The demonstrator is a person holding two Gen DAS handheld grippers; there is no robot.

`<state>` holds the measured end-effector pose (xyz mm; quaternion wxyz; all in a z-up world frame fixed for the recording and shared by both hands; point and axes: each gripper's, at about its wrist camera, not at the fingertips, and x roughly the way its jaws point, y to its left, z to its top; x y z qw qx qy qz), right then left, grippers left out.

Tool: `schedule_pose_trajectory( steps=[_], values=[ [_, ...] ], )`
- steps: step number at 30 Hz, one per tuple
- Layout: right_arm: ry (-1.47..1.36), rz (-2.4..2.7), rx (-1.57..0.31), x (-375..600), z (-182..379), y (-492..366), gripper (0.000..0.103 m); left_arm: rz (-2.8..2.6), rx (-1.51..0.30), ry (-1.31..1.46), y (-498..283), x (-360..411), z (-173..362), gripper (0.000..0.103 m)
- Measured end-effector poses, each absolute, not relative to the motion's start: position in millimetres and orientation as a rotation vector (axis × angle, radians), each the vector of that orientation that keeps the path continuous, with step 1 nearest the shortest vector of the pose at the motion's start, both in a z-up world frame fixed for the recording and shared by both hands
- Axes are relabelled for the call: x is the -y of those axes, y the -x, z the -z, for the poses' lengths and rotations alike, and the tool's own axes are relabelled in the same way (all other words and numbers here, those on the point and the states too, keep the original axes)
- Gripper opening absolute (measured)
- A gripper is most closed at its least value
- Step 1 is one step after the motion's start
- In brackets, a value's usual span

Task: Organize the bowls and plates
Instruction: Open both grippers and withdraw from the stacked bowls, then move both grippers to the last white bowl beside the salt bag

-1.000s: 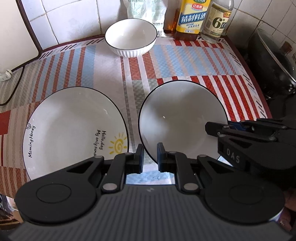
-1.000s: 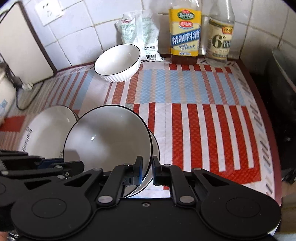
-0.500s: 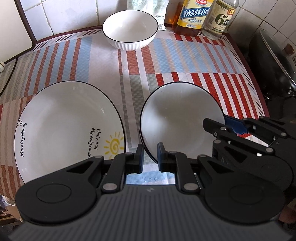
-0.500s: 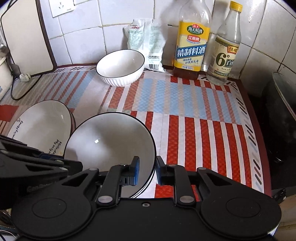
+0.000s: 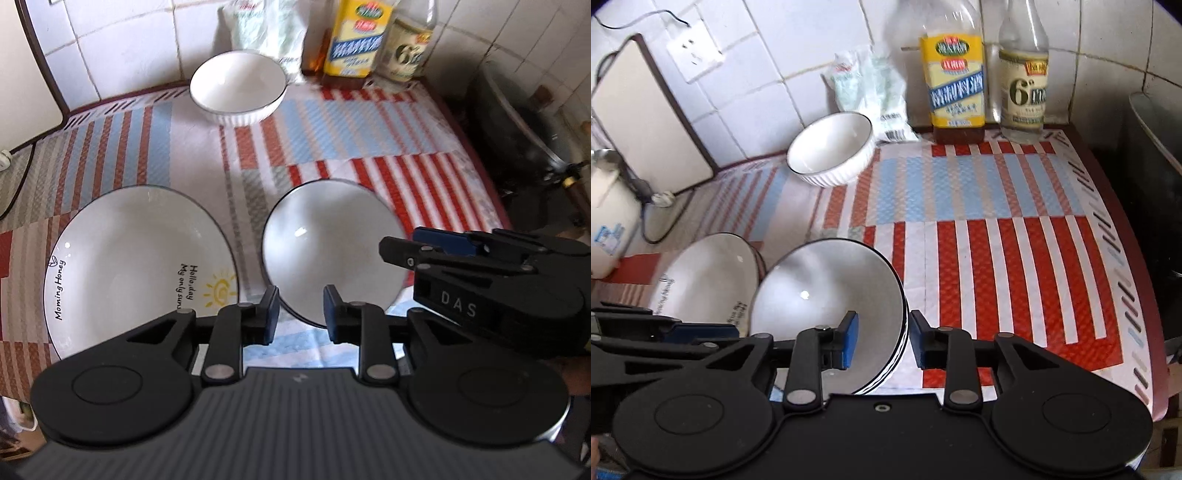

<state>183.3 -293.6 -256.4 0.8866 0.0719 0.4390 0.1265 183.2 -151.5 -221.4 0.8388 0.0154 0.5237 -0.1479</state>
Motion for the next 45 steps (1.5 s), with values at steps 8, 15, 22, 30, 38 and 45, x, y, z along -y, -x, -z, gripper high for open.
schedule_pose_trajectory(
  steps=[8, 15, 22, 30, 38, 45],
  values=[
    [0.057, -0.366, -0.878, 294, 220, -169, 0.058, 0.338, -0.984, -0.120, -166, 149, 175, 0.032],
    [0.111, -0.408, -0.810, 296, 191, -172, 0.066, 0.361, -0.913, -0.136, -159, 133, 140, 0.041],
    [0.166, -0.518, -0.739, 281, 165, -188, 0.067, 0.352, -0.868, -0.157, -178, 115, 125, 0.046],
    [0.160, -0.573, -0.712, 255, 152, -228, 0.067, 0.346, -0.849, -0.104, -231, 90, 120, 0.051],
    [0.035, -0.544, -0.802, 249, 173, -301, 0.068, 0.344, -0.892, 0.029, -301, 84, 148, 0.051],
    [-0.044, -0.450, -0.928, 249, 202, -350, 0.067, 0.329, -0.987, 0.077, -356, 83, 193, 0.047]
  ],
)
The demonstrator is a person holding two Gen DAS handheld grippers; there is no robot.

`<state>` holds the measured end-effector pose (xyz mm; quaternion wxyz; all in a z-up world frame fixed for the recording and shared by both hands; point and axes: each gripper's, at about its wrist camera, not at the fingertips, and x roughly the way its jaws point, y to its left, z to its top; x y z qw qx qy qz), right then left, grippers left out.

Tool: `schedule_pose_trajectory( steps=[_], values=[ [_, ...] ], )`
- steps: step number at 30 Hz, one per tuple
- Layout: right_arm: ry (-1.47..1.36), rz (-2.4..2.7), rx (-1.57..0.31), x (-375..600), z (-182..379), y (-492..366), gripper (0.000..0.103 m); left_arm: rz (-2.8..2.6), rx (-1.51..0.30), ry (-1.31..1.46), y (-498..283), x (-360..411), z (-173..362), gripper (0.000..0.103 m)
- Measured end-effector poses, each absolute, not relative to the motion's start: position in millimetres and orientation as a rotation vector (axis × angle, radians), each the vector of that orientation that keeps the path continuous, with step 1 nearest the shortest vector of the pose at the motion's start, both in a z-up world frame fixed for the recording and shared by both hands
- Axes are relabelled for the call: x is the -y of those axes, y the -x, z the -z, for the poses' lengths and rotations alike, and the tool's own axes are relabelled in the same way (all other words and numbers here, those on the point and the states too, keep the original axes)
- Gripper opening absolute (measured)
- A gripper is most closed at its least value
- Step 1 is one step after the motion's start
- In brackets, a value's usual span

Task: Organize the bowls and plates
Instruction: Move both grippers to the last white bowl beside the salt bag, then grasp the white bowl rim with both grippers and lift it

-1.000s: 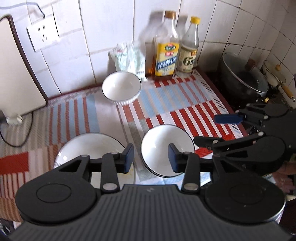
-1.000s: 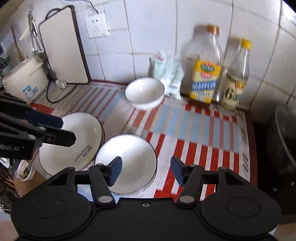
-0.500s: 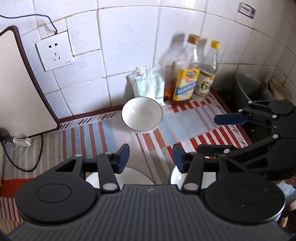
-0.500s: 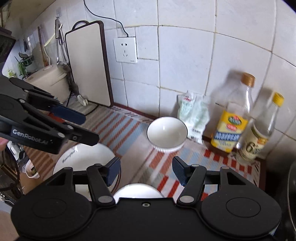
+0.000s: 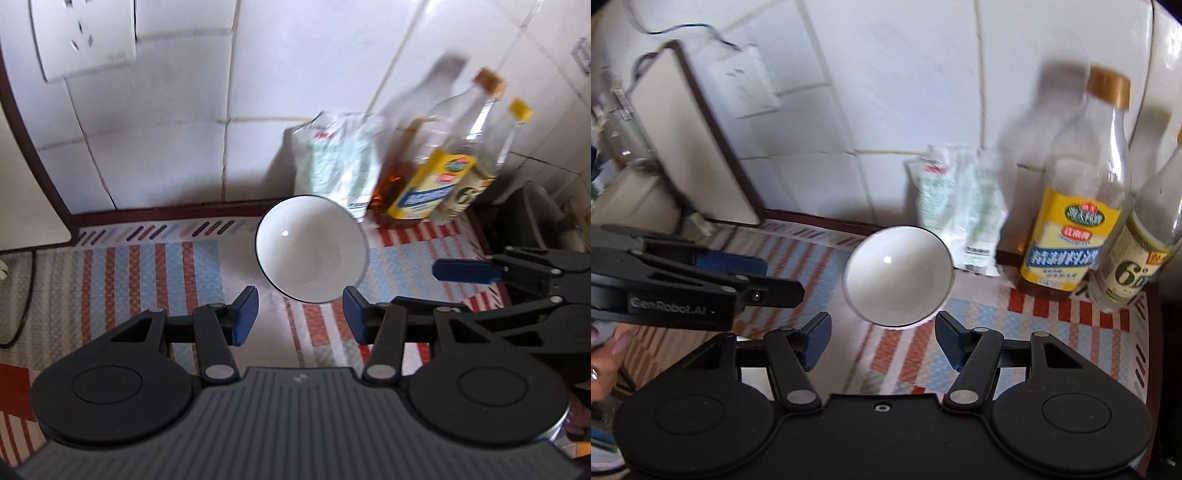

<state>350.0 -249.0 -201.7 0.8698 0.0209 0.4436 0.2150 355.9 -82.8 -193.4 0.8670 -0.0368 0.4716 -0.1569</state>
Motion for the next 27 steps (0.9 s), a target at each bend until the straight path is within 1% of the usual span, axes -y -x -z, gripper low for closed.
schedule_pose_trajectory(
  steps=[2, 3, 4, 5, 7, 8, 11, 15, 18, 20, 22, 23, 24, 25, 26, 27],
  values=[
    [-0.082, -0.422, -0.949, 250, 212, -363, 0.067, 0.322, -1.009, 0.087, -369, 84, 206, 0.045],
    [-0.097, -0.408, -0.958, 251, 218, -370, 0.065, 0.317, -1.019, 0.100, -376, 85, 213, 0.043],
    [-0.110, -0.395, -0.970, 251, 225, -377, 0.061, 0.312, -1.027, 0.112, -383, 85, 220, 0.040],
    [-0.125, -0.382, -0.981, 251, 232, -384, 0.060, 0.300, -1.035, 0.119, -389, 86, 227, 0.037],
    [-0.149, -0.349, -1.005, 251, 245, -397, 0.053, 0.271, -1.039, 0.098, -398, 89, 238, 0.036],
    [-0.156, -0.321, -1.019, 251, 251, -402, 0.051, 0.261, -1.039, 0.085, -403, 91, 243, 0.033],
    [-0.169, -0.207, -1.066, 252, 262, -409, 0.051, 0.257, -1.064, 0.054, -415, 95, 258, 0.027],
    [-0.218, -0.211, -1.090, 257, 271, -415, 0.050, 0.268, -1.095, 0.064, -426, 96, 268, 0.025],
    [-0.243, -0.209, -1.090, 260, 277, -421, 0.047, 0.271, -1.096, 0.050, -430, 98, 271, 0.025],
    [-0.285, -0.221, -1.099, 261, 281, -424, 0.041, 0.252, -1.108, 0.059, -434, 98, 274, 0.025],
    [-0.304, -0.224, -1.099, 261, 285, -426, 0.032, 0.243, -1.113, 0.056, -437, 99, 278, 0.024],
    [-0.304, -0.219, -1.097, 261, 286, -427, 0.030, 0.236, -1.114, 0.048, -439, 99, 279, 0.023],
    [-0.307, -0.215, -1.094, 261, 287, -428, 0.025, 0.232, -1.114, 0.041, -440, 100, 281, 0.019],
    [-0.324, -0.212, -1.091, 261, 289, -428, 0.016, 0.235, -1.117, 0.039, -441, 100, 284, 0.013],
    [-0.346, -0.194, -1.089, 262, 290, -428, 0.014, 0.243, -1.119, 0.039, -441, 100, 285, 0.012],
    [-0.365, -0.176, -1.090, 261, 290, -427, 0.013, 0.246, -1.116, 0.034, -440, 99, 285, 0.012]
  ],
)
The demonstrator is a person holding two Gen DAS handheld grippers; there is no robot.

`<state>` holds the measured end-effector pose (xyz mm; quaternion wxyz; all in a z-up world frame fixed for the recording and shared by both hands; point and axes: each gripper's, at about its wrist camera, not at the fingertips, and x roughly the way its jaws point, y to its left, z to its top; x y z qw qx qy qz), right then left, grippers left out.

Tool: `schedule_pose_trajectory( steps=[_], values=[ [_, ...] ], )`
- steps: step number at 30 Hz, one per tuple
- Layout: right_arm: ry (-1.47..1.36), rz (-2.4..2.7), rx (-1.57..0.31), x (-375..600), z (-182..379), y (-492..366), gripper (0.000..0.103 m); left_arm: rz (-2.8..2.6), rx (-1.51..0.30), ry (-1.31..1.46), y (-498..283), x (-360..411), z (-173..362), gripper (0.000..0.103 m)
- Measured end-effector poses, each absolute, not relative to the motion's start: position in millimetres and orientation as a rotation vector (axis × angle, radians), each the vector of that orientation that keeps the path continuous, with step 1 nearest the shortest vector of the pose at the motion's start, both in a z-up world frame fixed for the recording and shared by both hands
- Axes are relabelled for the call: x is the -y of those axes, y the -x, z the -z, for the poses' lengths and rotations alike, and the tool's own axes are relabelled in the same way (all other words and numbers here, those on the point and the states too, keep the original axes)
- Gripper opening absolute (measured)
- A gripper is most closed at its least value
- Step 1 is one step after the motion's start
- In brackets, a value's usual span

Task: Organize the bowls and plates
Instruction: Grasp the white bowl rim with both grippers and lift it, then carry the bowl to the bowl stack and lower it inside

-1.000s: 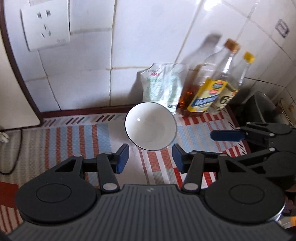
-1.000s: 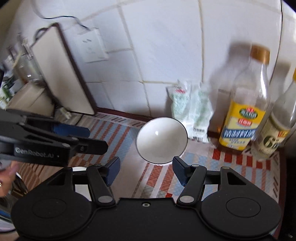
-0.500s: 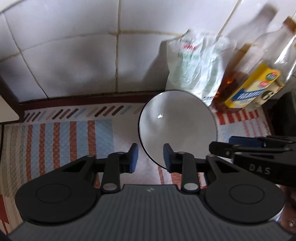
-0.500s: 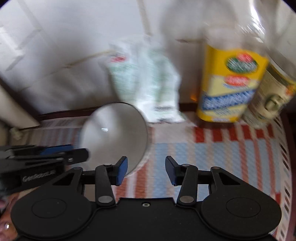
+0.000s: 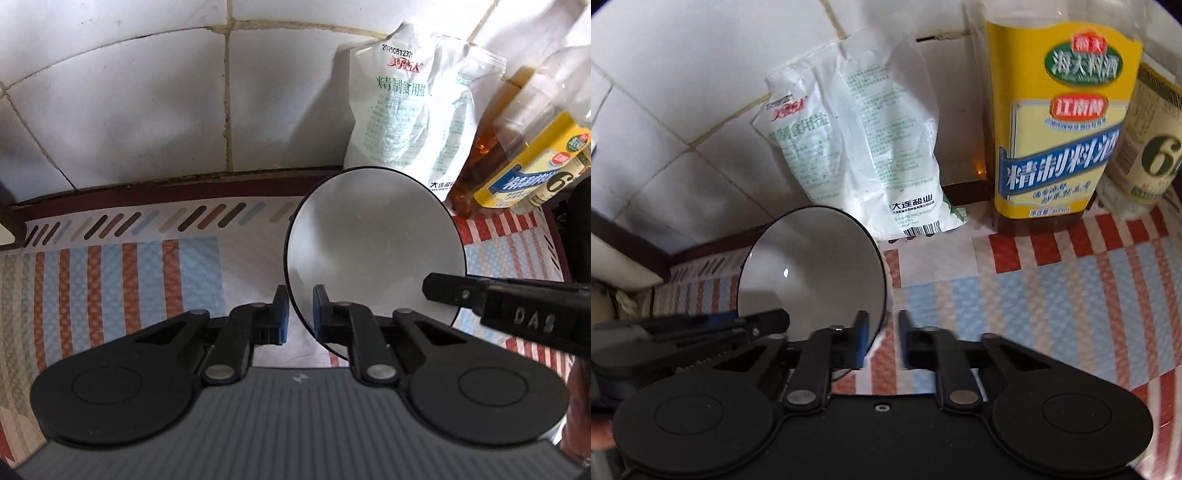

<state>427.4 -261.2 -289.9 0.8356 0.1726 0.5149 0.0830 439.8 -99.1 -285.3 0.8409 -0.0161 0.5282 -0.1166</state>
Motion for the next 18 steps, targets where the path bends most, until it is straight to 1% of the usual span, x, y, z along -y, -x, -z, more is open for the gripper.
schedule_pose_trajectory(
  steps=[3, 8, 18],
  values=[
    [-0.313, -0.160, -1.074, 251, 284, -424, 0.013, 0.246, -1.123, 0.057, -434, 94, 289, 0.012],
    [-0.309, -0.160, -1.063, 246, 276, -417, 0.013, 0.235, -1.119, 0.066, -421, 92, 288, 0.011],
    [-0.346, -0.155, -1.028, 258, 240, -375, 0.013, 0.212, -1.043, 0.055, -372, 103, 249, 0.010]
  ],
)
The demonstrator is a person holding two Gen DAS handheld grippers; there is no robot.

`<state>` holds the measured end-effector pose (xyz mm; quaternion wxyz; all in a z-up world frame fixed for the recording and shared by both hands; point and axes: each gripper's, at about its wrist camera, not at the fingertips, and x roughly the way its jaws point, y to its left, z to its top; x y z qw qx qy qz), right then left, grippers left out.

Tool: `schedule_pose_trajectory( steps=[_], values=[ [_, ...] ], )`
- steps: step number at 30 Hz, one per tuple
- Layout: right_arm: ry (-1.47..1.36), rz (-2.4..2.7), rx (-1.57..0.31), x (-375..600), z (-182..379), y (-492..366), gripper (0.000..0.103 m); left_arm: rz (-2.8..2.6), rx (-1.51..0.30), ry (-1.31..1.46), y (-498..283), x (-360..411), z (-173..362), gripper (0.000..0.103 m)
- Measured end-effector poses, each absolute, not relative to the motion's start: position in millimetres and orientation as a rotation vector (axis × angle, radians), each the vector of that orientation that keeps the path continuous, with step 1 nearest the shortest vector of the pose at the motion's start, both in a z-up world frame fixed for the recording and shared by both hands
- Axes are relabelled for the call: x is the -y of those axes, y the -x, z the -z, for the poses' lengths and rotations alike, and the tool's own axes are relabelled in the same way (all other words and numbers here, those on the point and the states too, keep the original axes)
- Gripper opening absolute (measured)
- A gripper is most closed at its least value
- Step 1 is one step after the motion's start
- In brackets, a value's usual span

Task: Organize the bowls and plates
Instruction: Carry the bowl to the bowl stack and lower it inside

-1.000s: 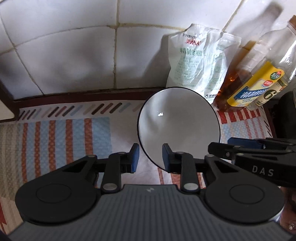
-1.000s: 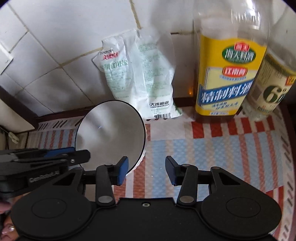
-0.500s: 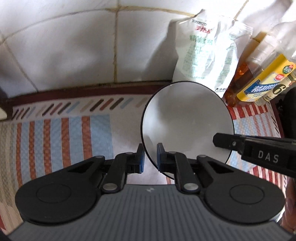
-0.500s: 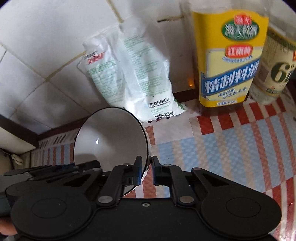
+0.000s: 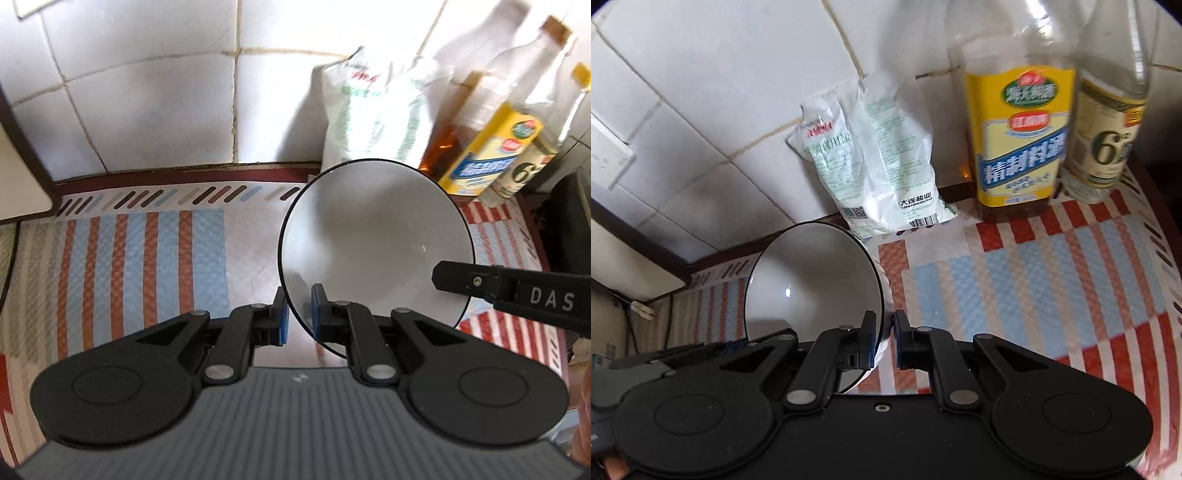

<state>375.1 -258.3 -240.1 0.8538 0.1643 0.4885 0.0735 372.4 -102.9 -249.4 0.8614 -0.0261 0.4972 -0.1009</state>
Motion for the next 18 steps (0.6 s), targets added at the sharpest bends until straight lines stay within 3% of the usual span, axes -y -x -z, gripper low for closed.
schedule_pose_trajectory(
  steps=[18],
  values=[
    [-0.401, -0.181, -0.933, 291, 178, -248, 0.014, 0.171, -0.921, 0.012, -239, 134, 178, 0.011]
  ],
)
